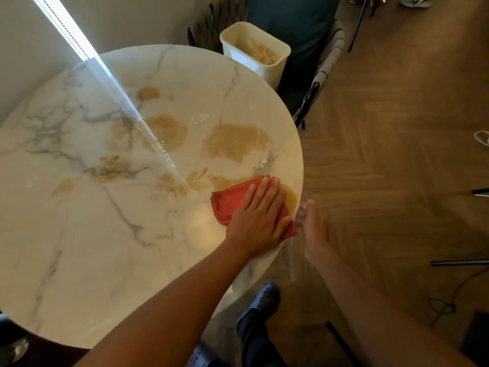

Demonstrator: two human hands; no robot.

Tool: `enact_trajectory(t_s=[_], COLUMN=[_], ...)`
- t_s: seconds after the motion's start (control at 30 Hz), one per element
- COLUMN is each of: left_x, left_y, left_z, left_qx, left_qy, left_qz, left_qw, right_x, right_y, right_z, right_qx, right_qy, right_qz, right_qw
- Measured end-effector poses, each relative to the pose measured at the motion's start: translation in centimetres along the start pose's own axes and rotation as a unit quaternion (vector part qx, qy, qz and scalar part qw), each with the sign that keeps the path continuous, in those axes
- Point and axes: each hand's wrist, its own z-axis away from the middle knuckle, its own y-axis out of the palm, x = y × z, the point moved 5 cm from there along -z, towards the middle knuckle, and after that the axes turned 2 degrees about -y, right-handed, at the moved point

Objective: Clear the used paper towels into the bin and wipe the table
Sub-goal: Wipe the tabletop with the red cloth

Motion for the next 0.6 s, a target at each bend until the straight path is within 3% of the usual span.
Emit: enact_trajectory(t_s=[0.2,0.6], left_x=[1.5,0.6], left_y=[0.6,1.2], left_z=[2.2,-2.3], left_qx=[0.018,0.015], left_qy=[-0.01,-0.102], left_qz=[-0.06,-0.006], left_qw=[0.998,0.995], right_x=[1.0,0.1], right_y=[2.9,2.9], right_z=[1.2,-0.5], right_qx=[0.101,0.109], right_qy=[0.048,0.149], right_qz=[-0.137,-0.204], right_qw=[0.984,0.962])
